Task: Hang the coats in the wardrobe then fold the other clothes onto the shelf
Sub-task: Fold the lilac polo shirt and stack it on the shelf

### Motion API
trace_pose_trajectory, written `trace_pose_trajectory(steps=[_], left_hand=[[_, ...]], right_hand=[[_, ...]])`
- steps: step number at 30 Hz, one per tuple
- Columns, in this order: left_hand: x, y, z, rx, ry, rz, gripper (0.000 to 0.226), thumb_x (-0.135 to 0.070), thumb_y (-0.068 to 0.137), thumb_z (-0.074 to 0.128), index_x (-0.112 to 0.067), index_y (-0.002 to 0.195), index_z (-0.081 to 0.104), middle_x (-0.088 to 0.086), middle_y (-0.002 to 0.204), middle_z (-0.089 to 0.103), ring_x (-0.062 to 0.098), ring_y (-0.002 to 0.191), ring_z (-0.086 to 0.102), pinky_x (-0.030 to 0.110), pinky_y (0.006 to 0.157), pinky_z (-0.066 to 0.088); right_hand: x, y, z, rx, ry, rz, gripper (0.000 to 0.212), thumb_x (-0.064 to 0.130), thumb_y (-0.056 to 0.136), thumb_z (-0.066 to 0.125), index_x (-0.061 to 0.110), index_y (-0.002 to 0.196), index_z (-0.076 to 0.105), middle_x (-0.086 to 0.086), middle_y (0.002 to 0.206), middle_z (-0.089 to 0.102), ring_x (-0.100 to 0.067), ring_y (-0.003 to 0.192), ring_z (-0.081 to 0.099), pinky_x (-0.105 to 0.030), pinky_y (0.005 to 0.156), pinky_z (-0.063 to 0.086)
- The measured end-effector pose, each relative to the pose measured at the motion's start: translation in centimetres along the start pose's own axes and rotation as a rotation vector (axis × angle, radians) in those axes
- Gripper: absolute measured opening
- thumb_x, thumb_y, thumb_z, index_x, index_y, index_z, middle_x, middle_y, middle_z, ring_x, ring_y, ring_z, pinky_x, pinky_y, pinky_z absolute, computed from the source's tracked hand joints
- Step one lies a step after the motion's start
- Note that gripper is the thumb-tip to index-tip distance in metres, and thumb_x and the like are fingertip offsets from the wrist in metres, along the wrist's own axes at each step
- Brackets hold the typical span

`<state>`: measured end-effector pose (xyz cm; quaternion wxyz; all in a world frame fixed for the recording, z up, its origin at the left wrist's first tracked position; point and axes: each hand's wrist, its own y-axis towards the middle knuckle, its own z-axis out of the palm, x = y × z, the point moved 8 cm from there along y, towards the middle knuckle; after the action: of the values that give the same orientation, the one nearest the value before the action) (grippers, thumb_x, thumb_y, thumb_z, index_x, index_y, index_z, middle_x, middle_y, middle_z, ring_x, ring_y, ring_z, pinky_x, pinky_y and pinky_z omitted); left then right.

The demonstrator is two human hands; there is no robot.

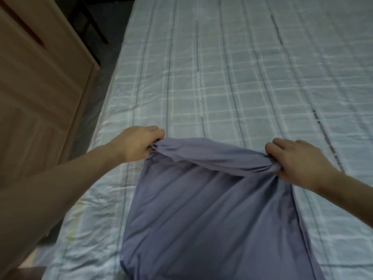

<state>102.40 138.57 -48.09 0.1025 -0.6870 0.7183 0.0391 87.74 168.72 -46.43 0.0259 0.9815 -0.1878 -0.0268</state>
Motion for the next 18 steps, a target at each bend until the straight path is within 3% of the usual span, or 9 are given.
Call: trace_pose_trajectory(steps=[2,5,7,9,11,14,16,18], left_hand=[[-1.5,-2.5,2.2,0.038,0.013,0.055,0.031,-0.007,0.07,0.067,-0.017,0.098,0.057,0.003,0.093,0.062,0.027,0.074,0.064,0.03,0.053,0.046],[-3.3,-5.9,6.3,0.182,-0.033,0.094,0.034,-0.016,0.076,0.069,-0.028,0.103,0.052,-0.004,0.094,0.063,0.021,0.078,0.065,0.029,0.056,0.049],[-4.0,-7.6,8.7,0.382,0.015,0.06,0.019,-0.041,0.085,0.061,-0.031,0.099,0.052,-0.009,0.092,0.061,0.016,0.08,0.063,0.029,0.063,0.048],[-3.7,-8.9,10.1,0.529,0.07,-0.003,0.042,-0.071,0.087,0.041,-0.034,0.099,0.056,-0.012,0.089,0.061,0.009,0.079,0.058,0.026,0.069,0.046],[-3.7,-8.4,9.1,0.378,-0.011,-0.034,0.056,-0.072,0.09,0.023,-0.029,0.094,0.06,-0.012,0.083,0.061,0.009,0.073,0.057,0.026,0.066,0.046],[-3.7,-6.2,6.4,-0.063,-0.053,0.039,0.037,-0.038,0.097,0.035,-0.015,0.101,0.063,0.003,0.098,0.061,0.025,0.083,0.06,0.037,0.069,0.05],[-3.3,-4.3,6.5,-0.17,0.001,-0.051,0.036,-0.03,0.094,0.04,-0.011,0.116,0.061,0.011,0.118,0.057,0.032,0.1,0.054,0.044,0.084,0.047],[-3.6,-2.9,7.9,-0.162,0.005,-0.175,0.046,-0.034,0.094,0.038,-0.013,0.132,0.054,0.012,0.143,0.045,0.034,0.124,0.045,0.049,0.103,0.036]], right_hand=[[1.9,-2.5,1.2,0.01,0.036,-0.032,0.039,0.022,0.053,0.063,0.019,0.088,0.045,-0.006,0.075,0.056,-0.028,0.059,0.063,-0.031,0.049,0.042],[3.8,-6.1,4.6,0.086,0.051,-0.057,0.053,0.019,0.049,0.075,0.021,0.093,0.045,-0.006,0.078,0.058,-0.027,0.059,0.064,-0.033,0.051,0.045],[4.8,-8.1,7.2,0.216,0.063,-0.095,0.059,0.031,0.048,0.083,0.021,0.097,0.051,-0.005,0.084,0.058,-0.027,0.06,0.065,-0.033,0.05,0.047],[5.2,-9.5,8.5,0.322,0.071,-0.115,0.053,0.054,0.058,0.073,0.022,0.097,0.058,-0.001,0.086,0.059,-0.024,0.062,0.065,-0.033,0.051,0.048],[5.0,-9.8,8.1,0.291,0.112,-0.072,0.046,0.062,0.071,0.058,0.021,0.092,0.062,0.001,0.084,0.059,-0.025,0.064,0.065,-0.034,0.054,0.049],[3.7,-7.9,6.1,0.055,0.152,0.105,0.042,0.049,0.089,0.039,0.013,0.089,0.061,-0.006,0.085,0.056,-0.034,0.074,0.059,-0.039,0.061,0.047],[2.3,-6.6,6.2,-0.032,0.121,0.296,0.045,0.042,0.09,0.036,0.009,0.108,0.059,-0.014,0.107,0.055,-0.039,0.09,0.055,-0.045,0.073,0.046],[2.3,-5.5,7.8,-0.054,0.152,0.429,0.053,0.041,0.09,0.039,0.008,0.13,0.05,-0.019,0.133,0.047,-0.042,0.111,0.05,-0.05,0.089,0.043]])
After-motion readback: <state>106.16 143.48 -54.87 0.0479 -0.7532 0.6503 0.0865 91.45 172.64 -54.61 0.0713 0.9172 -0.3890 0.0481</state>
